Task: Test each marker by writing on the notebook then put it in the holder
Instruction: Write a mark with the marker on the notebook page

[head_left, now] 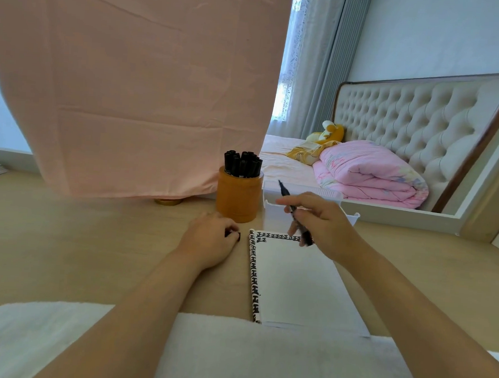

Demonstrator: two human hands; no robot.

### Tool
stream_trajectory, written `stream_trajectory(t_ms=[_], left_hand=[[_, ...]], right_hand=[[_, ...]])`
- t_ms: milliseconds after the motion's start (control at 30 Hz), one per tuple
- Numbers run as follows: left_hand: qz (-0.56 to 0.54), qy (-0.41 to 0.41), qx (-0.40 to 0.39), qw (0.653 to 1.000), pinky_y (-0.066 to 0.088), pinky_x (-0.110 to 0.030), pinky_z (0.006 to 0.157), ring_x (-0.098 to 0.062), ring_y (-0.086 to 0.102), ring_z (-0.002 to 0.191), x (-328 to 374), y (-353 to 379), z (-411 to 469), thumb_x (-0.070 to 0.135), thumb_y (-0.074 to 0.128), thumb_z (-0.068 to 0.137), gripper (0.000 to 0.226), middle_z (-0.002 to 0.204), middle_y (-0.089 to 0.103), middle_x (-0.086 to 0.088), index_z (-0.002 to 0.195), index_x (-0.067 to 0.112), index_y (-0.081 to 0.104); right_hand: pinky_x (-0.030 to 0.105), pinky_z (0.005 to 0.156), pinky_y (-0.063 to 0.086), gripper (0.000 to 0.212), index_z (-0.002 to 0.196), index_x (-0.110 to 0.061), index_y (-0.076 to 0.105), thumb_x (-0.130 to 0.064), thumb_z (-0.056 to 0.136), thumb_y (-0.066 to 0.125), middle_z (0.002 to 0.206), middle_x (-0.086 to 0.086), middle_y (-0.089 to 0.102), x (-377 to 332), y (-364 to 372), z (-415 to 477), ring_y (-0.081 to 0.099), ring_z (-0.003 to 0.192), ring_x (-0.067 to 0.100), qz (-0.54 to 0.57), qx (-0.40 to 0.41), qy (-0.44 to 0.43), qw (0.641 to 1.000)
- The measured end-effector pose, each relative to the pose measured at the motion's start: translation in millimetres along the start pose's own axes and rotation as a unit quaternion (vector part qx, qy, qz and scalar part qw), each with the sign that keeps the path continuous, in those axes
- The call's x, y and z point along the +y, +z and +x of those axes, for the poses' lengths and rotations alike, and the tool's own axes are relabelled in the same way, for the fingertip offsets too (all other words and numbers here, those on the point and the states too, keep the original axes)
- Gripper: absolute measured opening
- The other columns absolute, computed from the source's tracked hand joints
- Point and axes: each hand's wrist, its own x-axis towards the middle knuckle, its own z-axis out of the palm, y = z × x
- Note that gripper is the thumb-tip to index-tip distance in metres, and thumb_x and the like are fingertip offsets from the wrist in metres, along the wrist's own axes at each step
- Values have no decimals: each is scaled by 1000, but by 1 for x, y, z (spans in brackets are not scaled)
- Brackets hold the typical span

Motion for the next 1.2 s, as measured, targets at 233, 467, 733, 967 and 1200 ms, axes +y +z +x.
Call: stream_trajectory(t_ms=[233, 467, 733, 967, 1200], left_hand=[[-57, -4, -76, 995, 36, -38, 103, -20, 36, 127, 19, 5, 0, 52, 51, 90, 54, 138, 48, 2, 138, 27, 50], [-33, -27, -104, 994, 28, -39, 109, -20, 26, 136, 25, 11, 0, 62, 56, 81, 73, 147, 37, 3, 147, 35, 39], [-35, -27, -93, 995, 30, -38, 108, -19, 27, 134, 25, 11, -1, 62, 59, 77, 73, 143, 40, 4, 144, 36, 42], [-20, -21, -88, 996, 30, -39, 108, -19, 29, 133, 24, 13, 0, 64, 55, 79, 72, 142, 41, 4, 144, 36, 42], [-21, -21, -84, 996, 31, -38, 107, -18, 29, 132, 24, 14, 0, 64, 55, 79, 73, 141, 42, 4, 143, 34, 43]], right_hand=[[38, 59, 55, 39, 108, -23, 69, 10, 88, 62, 76, 4, 52, 3, 2, 3, 53, 68, 23, 46, -11, -11, 999], [27, 43, 42, 13, 100, -9, 62, -3, 99, 50, 73, 14, 65, 11, 14, 0, 62, 53, 32, 116, 15, 110, 987], [28, 49, 41, 10, 73, -9, 60, -7, 81, 65, 60, 13, 63, 27, 33, 5, 53, 49, 20, -20, 27, 165, 986], [30, 53, 40, 26, 59, -19, 54, -6, 78, 67, 59, 10, 59, 35, 34, 5, 50, 51, 19, -24, 50, 155, 986], [28, 53, 41, 24, 62, -18, 57, -9, 80, 69, 58, 3, 61, 36, 35, 6, 50, 52, 14, -33, 31, 152, 987]])
